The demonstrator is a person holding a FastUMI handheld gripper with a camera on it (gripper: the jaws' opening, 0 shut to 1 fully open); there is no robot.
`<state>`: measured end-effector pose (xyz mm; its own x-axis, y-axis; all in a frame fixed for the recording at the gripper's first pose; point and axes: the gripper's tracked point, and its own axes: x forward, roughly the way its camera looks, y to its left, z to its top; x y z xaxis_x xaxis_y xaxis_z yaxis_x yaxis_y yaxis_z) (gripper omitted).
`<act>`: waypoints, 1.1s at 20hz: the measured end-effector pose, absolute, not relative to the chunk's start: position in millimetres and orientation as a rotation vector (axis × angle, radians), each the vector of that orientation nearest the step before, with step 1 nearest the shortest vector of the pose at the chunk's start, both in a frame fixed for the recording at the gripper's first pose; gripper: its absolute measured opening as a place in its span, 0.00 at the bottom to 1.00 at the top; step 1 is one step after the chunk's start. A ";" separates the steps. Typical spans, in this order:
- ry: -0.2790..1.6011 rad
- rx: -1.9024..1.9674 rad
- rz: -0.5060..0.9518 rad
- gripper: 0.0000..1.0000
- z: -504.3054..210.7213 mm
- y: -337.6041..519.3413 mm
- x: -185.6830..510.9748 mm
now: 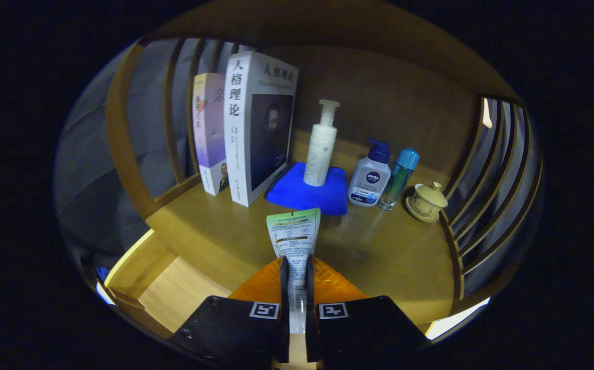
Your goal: Pull open the drawer, take out the items inside it, and place them on the countertop above the cabinet.
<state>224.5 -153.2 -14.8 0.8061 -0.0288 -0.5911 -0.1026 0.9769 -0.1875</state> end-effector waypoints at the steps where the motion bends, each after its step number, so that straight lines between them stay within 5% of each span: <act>1: 0.641 -0.194 0.036 0.14 -18.1 -153.9 228.9; 7: 0.616 -0.197 -0.003 0.14 -25.4 -160.4 249.0; 10: 0.570 -0.215 0.000 0.24 -20.2 -155.9 250.2; 16: 0.295 -0.222 -0.067 0.98 39.8 -147.4 219.5; 22: 0.135 -0.253 -0.121 0.98 65.0 -136.3 145.4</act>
<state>145.4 -136.3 65.0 0.9836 -0.1364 -0.1181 0.1025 0.9611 -0.2567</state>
